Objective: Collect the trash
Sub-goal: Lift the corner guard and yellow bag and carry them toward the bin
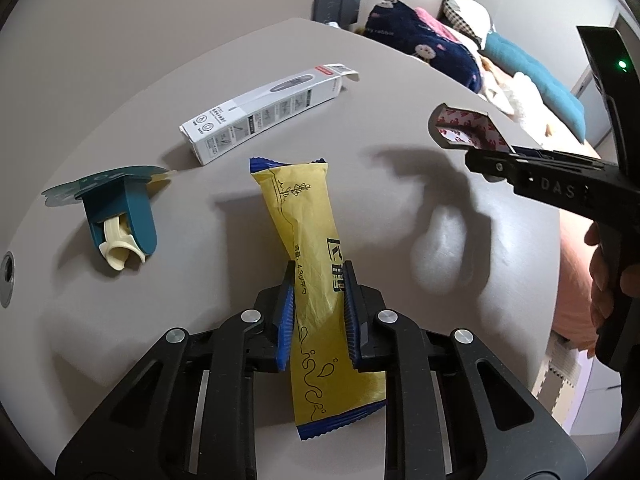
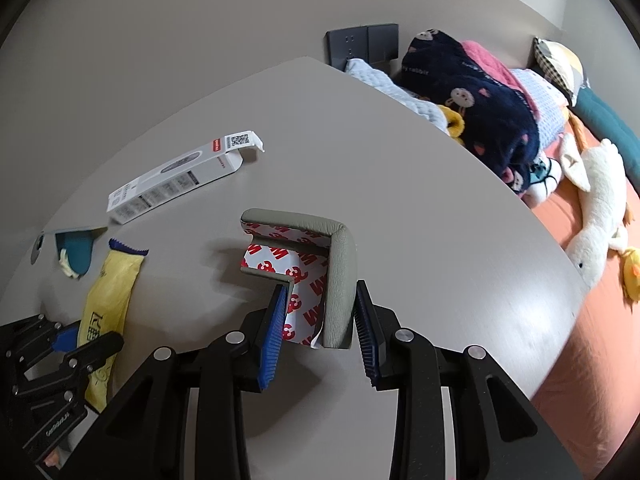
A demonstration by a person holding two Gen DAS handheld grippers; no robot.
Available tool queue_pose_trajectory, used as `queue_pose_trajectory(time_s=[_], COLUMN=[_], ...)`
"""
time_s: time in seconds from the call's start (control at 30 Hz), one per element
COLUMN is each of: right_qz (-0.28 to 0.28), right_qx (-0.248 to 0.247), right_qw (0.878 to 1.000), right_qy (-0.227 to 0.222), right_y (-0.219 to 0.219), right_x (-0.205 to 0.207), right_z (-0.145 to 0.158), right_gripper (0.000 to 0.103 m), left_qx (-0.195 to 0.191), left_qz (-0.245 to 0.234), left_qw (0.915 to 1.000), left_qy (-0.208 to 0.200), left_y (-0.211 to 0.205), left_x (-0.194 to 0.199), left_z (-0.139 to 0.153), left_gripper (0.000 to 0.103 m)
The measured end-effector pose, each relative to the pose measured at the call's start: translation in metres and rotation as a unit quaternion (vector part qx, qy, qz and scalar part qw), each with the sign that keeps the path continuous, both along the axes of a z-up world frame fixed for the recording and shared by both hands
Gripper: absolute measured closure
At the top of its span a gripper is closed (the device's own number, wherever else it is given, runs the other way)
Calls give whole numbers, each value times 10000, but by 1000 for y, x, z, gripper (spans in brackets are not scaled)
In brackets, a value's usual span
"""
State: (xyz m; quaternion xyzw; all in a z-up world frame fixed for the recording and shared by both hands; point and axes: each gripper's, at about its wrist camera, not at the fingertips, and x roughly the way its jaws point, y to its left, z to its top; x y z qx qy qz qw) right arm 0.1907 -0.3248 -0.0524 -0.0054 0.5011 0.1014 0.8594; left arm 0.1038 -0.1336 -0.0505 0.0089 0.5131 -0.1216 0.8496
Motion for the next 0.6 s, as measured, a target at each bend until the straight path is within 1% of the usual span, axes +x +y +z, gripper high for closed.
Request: queue_pose_trajectory(time_s=[0.43, 0.6], right_qz=[-128, -237], right_qx=[103, 169], right_qw=[9995, 9992], right_qy=[-265, -266], right_y=[-23, -34], right_x=[-60, -83], right_z=[27, 31], right_gripper=[68, 68], left_qx=[95, 108], left_qz=[-395, -537], left_qw=[9989, 9980], left_qy=[-247, -301], left_y=[-28, -39], left_x=[-31, -40], left_z=[22, 26], left_gripper=[82, 82])
